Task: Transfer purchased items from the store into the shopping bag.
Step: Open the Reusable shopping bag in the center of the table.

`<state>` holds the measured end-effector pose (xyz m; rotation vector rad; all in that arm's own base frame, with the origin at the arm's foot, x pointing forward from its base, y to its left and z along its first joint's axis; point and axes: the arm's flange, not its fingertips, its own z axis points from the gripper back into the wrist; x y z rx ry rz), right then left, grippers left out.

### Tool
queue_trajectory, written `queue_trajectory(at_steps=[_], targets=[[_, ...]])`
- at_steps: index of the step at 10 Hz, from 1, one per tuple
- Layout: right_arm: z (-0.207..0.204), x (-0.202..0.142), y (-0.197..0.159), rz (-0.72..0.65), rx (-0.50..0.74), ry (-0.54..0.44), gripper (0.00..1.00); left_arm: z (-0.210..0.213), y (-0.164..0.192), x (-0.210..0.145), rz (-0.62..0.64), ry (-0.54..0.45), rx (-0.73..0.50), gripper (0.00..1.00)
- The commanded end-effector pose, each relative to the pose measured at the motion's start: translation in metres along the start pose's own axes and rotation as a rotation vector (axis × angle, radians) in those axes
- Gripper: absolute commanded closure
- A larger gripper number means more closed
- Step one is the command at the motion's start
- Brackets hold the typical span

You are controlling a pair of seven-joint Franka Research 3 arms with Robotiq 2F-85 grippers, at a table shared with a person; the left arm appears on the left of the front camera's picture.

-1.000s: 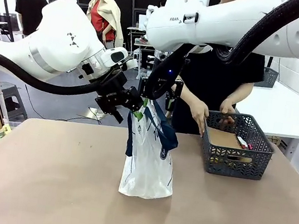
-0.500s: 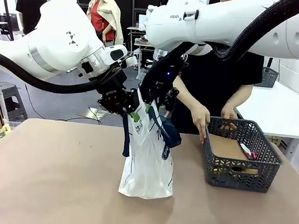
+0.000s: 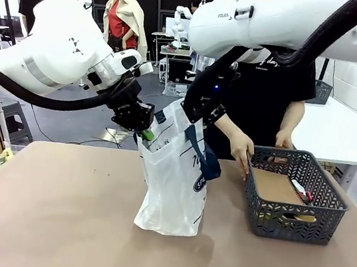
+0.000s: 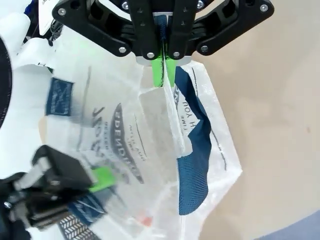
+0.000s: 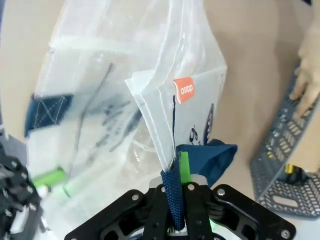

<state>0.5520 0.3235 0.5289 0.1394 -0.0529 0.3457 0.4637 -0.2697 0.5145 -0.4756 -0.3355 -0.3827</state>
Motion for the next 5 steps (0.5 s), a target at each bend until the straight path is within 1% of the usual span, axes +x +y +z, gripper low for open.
queue_trajectory(at_steps=[1, 2, 3, 4, 5], targets=[[0.002, -0.022, -0.017, 0.079, 0.000, -0.037, 1.00, 0.005, 0.008, -0.013, 0.034, -0.036, 0.003, 1.00], [0.004, -0.023, -0.026, 0.144, -0.012, -0.051, 1.00, 0.007, 0.008, -0.013, 0.057, -0.033, 0.004, 1.00], [0.006, -0.024, -0.038, 0.158, -0.032, -0.067, 1.00, 0.009, 0.008, -0.013, 0.111, -0.007, 0.069, 1.00], [0.009, -0.025, -0.049, 0.200, -0.030, -0.077, 1.00, 0.013, 0.009, -0.012, 0.128, -0.014, 0.119, 1.00], [0.011, -0.025, -0.056, 0.250, -0.008, -0.081, 1.00, 0.018, 0.008, -0.014, 0.090, -0.019, 0.153, 1.00]])
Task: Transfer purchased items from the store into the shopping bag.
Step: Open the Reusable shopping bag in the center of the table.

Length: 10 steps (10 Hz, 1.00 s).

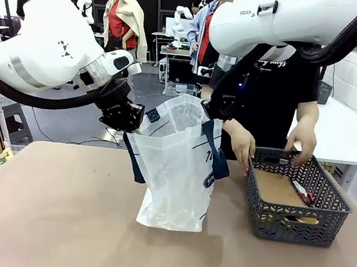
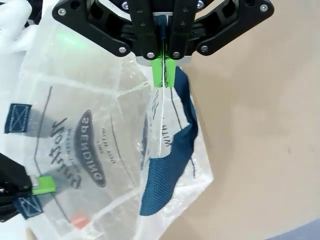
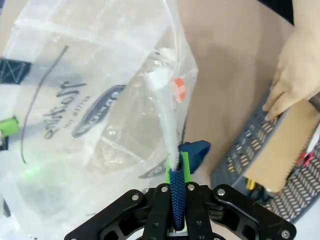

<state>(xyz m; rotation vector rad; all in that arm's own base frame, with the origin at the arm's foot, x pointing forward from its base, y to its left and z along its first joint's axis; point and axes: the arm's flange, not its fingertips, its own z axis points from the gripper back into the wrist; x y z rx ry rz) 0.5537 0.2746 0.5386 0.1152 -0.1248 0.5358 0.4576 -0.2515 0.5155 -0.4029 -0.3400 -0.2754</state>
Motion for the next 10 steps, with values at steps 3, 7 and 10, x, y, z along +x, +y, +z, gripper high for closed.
queue_trajectory(at_steps=[3, 7, 10], targets=[[-0.008, -0.013, -0.020, 0.118, -0.014, 0.025, 1.00, 0.013, -0.005, -0.010, -0.169, 0.075, 0.172, 1.00], [-0.006, -0.010, -0.017, 0.219, -0.122, 0.058, 1.00, 0.006, -0.008, -0.009, -0.395, 0.204, 0.323, 1.00], [-0.005, -0.013, -0.014, 0.267, -0.165, 0.031, 1.00, -0.005, -0.006, -0.004, -0.617, 0.253, 0.379, 1.00]])
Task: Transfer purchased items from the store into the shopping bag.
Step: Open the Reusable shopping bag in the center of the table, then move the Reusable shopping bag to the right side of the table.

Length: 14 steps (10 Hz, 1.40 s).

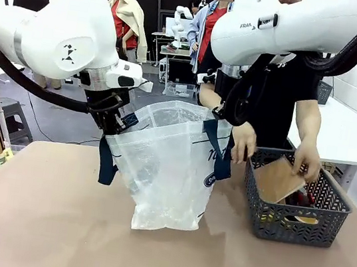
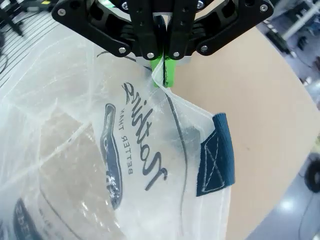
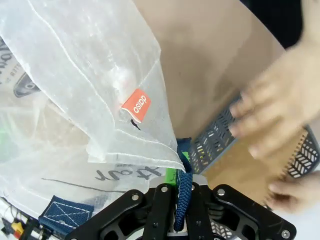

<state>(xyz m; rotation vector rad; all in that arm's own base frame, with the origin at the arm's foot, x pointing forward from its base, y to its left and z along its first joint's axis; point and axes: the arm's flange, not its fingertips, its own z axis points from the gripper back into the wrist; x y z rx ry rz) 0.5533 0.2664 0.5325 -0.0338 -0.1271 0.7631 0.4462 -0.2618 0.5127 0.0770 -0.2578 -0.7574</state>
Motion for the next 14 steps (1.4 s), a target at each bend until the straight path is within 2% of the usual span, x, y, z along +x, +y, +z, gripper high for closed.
queue_trajectory(at_steps=[1, 2, 4, 5, 6, 14], targets=[[-0.002, -0.010, -0.002, 0.033, -0.031, -0.028, 1.00, -0.005, 0.003, 0.003, -0.135, 0.007, 0.006, 1.00], [-0.002, -0.012, 0.001, 0.044, -0.027, -0.040, 1.00, -0.007, 0.001, 0.004, -0.163, -0.022, -0.011, 1.00], [-0.002, -0.014, 0.001, 0.039, -0.027, -0.058, 1.00, -0.008, 0.009, 0.007, -0.109, -0.048, -0.074, 1.00], [-0.001, -0.016, 0.003, 0.046, -0.028, -0.062, 1.00, -0.008, -0.004, 0.007, -0.139, -0.010, -0.011, 1.00], [0.004, 0.000, 0.003, 0.022, -0.013, -0.034, 1.00, -0.008, -0.004, 0.007, -0.139, -0.010, -0.011, 1.00], [0.004, 0.000, 0.003, 0.022, -0.013, -0.034, 1.00, -0.008, -0.004, 0.007, -0.139, -0.010, -0.011, 1.00]])
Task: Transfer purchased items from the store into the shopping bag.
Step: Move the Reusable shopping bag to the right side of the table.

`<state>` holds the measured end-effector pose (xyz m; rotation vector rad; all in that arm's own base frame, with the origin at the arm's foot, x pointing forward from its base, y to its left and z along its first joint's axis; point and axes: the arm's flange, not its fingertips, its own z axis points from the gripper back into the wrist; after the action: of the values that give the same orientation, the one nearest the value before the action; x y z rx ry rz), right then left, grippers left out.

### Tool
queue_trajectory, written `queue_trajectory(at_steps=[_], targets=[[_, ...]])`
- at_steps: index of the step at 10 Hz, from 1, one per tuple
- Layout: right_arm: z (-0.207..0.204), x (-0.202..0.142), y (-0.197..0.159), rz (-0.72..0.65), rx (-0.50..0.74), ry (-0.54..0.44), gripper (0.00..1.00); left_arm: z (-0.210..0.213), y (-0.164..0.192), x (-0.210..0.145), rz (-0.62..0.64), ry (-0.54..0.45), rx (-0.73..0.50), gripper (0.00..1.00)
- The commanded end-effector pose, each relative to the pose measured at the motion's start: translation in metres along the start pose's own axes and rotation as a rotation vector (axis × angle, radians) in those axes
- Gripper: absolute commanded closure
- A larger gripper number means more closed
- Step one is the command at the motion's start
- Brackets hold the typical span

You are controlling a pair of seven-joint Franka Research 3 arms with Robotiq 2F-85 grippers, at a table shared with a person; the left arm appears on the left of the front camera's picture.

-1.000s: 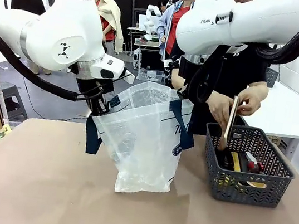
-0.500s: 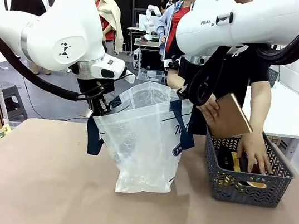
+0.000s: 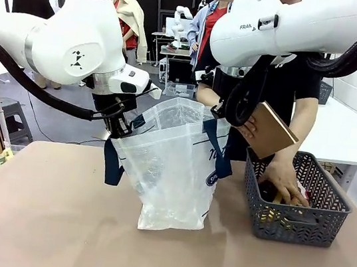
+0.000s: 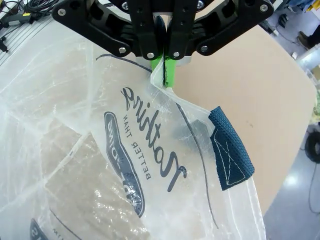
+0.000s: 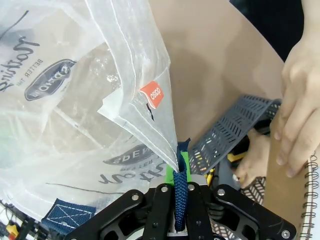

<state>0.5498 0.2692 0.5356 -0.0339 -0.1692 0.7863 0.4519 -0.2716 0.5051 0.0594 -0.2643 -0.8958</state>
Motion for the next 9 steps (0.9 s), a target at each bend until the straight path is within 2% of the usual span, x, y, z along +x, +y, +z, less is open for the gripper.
queue_trajectory(at_steps=[1, 9], targets=[[0.0002, 0.0007, -0.0016, -0.002, 0.002, 0.005, 1.00, 0.0008, 0.0004, -0.0017, -0.004, 0.013, 0.017, 1.00], [0.0002, 0.0007, -0.0016, -0.002, 0.002, 0.005, 1.00, 0.0008, 0.0004, -0.0017, -0.004, 0.013, 0.017, 1.00]])
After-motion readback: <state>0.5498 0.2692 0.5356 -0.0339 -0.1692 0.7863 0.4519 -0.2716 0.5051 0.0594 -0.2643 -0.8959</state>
